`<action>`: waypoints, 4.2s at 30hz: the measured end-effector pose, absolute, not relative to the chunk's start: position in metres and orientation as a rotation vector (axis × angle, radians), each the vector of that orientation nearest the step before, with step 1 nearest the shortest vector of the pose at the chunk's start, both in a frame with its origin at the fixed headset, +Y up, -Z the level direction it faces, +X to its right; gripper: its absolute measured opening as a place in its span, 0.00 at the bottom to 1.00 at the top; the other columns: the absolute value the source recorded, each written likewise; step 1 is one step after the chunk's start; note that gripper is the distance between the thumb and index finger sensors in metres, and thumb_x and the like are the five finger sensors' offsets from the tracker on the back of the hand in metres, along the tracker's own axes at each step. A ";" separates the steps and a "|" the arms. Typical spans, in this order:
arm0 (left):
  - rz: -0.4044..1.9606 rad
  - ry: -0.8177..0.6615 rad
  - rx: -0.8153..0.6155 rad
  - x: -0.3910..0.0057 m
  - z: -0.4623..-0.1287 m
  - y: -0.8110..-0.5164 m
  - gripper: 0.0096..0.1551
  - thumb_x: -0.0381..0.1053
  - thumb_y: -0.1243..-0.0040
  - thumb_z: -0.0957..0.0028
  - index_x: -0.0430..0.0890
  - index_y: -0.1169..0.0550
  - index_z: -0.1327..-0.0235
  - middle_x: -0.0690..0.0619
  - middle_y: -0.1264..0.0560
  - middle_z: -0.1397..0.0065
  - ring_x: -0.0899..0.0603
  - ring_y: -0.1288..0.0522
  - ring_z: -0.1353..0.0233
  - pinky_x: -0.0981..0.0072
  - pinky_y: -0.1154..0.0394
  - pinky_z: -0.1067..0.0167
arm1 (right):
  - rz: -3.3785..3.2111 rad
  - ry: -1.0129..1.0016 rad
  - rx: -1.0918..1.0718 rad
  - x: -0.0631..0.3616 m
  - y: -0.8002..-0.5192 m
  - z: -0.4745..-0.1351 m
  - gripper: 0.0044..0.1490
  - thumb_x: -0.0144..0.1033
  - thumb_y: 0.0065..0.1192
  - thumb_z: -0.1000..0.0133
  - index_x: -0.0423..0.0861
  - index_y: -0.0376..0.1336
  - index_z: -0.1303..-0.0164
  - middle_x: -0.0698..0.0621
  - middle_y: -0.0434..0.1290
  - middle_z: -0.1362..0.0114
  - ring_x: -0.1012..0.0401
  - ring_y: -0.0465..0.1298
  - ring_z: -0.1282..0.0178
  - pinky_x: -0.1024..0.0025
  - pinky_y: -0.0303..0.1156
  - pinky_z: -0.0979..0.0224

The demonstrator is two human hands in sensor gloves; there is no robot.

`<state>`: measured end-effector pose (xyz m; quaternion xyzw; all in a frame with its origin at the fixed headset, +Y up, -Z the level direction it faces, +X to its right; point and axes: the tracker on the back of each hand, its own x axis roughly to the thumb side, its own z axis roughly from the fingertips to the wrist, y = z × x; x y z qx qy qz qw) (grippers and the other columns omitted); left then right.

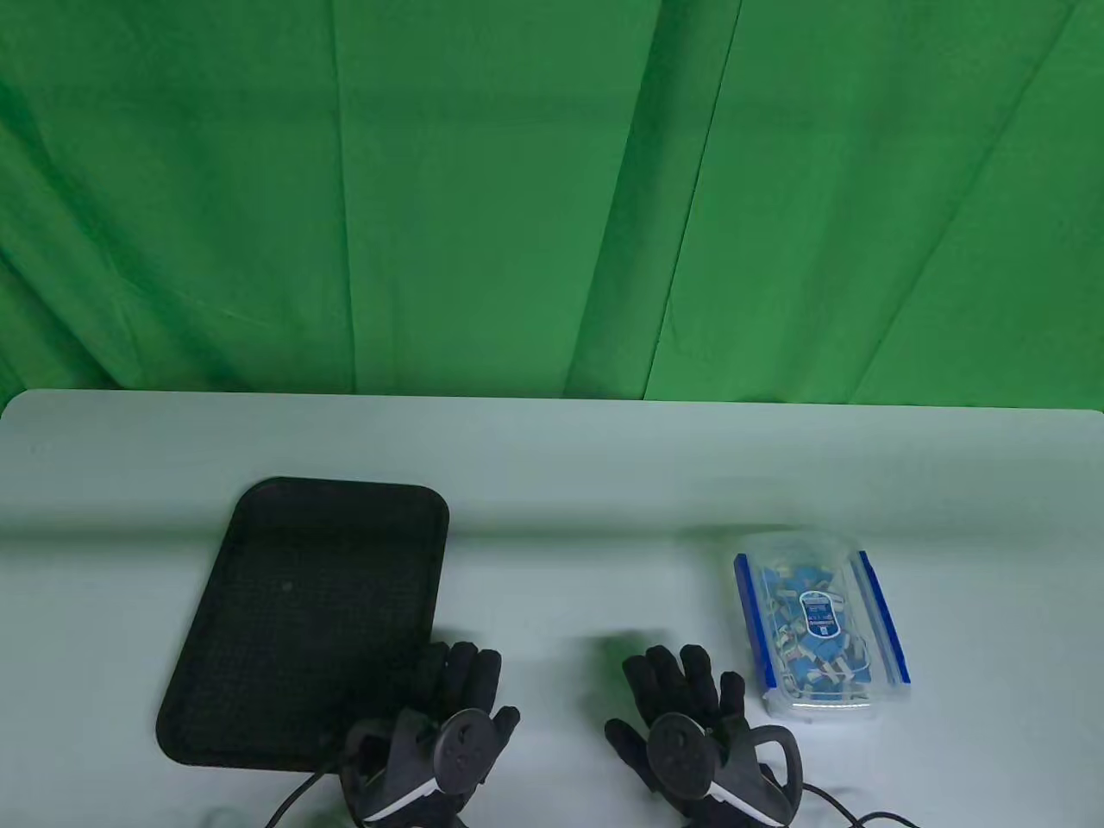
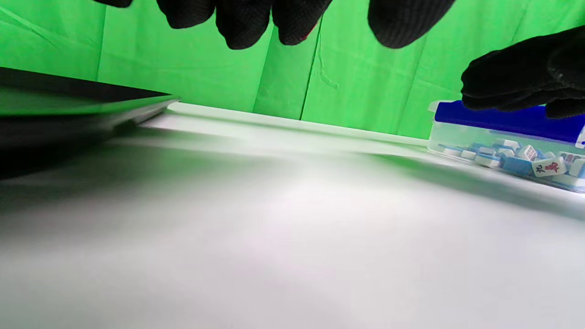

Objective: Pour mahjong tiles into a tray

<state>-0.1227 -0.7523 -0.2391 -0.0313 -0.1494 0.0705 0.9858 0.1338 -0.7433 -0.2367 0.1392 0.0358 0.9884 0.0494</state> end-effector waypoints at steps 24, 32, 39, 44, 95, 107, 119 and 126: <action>0.214 -0.260 -0.023 -0.137 -0.242 -0.745 0.40 0.61 0.58 0.32 0.41 0.43 0.12 0.33 0.45 0.13 0.24 0.49 0.17 0.22 0.48 0.33 | 2.770 -0.194 -0.886 0.336 -0.719 -0.260 0.47 0.58 0.35 0.27 0.39 0.39 0.07 0.33 0.41 0.08 0.30 0.40 0.14 0.24 0.41 0.21; 0.211 -0.259 -0.049 -0.133 -0.243 -0.750 0.40 0.61 0.58 0.32 0.41 0.43 0.12 0.33 0.45 0.13 0.24 0.49 0.17 0.22 0.48 0.33 | 2.332 0.075 -0.802 0.374 -0.758 -0.259 0.47 0.58 0.32 0.28 0.37 0.38 0.09 0.34 0.51 0.10 0.37 0.61 0.16 0.34 0.56 0.17; 0.219 -0.269 -0.047 -0.132 -0.243 -0.750 0.40 0.61 0.58 0.32 0.41 0.43 0.12 0.33 0.45 0.13 0.24 0.49 0.17 0.22 0.48 0.33 | 2.336 0.089 -0.699 0.373 -0.757 -0.258 0.45 0.57 0.35 0.29 0.42 0.42 0.09 0.39 0.56 0.10 0.41 0.64 0.17 0.37 0.58 0.16; 0.227 -0.272 -0.045 -0.133 -0.243 -0.750 0.40 0.61 0.58 0.32 0.41 0.43 0.12 0.33 0.45 0.13 0.24 0.49 0.17 0.22 0.48 0.33 | 2.346 0.093 -0.641 0.369 -0.756 -0.258 0.42 0.56 0.38 0.29 0.44 0.45 0.09 0.41 0.60 0.11 0.43 0.66 0.18 0.38 0.59 0.16; 0.627 -0.265 -0.231 -0.132 -0.249 -0.768 0.46 0.63 0.63 0.31 0.27 0.40 0.18 0.33 0.18 0.37 0.39 0.13 0.49 0.54 0.18 0.56 | 2.470 0.728 0.163 0.163 -0.738 -0.281 0.55 0.56 0.54 0.29 0.28 0.42 0.10 0.39 0.69 0.21 0.49 0.75 0.29 0.42 0.65 0.19; 0.670 -0.179 -0.289 -0.141 -0.253 -0.773 0.40 0.56 0.66 0.31 0.25 0.29 0.29 0.43 0.13 0.52 0.45 0.12 0.61 0.59 0.18 0.65 | 2.398 0.589 0.208 0.154 -0.755 -0.268 0.49 0.56 0.45 0.29 0.28 0.49 0.13 0.43 0.74 0.30 0.53 0.78 0.37 0.47 0.68 0.22; 0.565 -0.223 -0.242 -0.135 -0.254 -0.766 0.41 0.53 0.67 0.33 0.20 0.25 0.35 0.44 0.11 0.57 0.46 0.11 0.66 0.61 0.16 0.70 | 2.362 0.523 0.192 0.157 -0.764 -0.265 0.42 0.50 0.34 0.27 0.30 0.55 0.16 0.45 0.77 0.37 0.55 0.80 0.43 0.49 0.71 0.25; 0.544 -0.231 -0.231 -0.135 -0.254 -0.766 0.40 0.52 0.66 0.33 0.19 0.25 0.36 0.44 0.11 0.58 0.47 0.10 0.67 0.62 0.16 0.71 | 2.372 0.468 0.172 0.157 -0.765 -0.265 0.41 0.48 0.33 0.27 0.30 0.57 0.18 0.46 0.78 0.38 0.56 0.80 0.45 0.50 0.72 0.26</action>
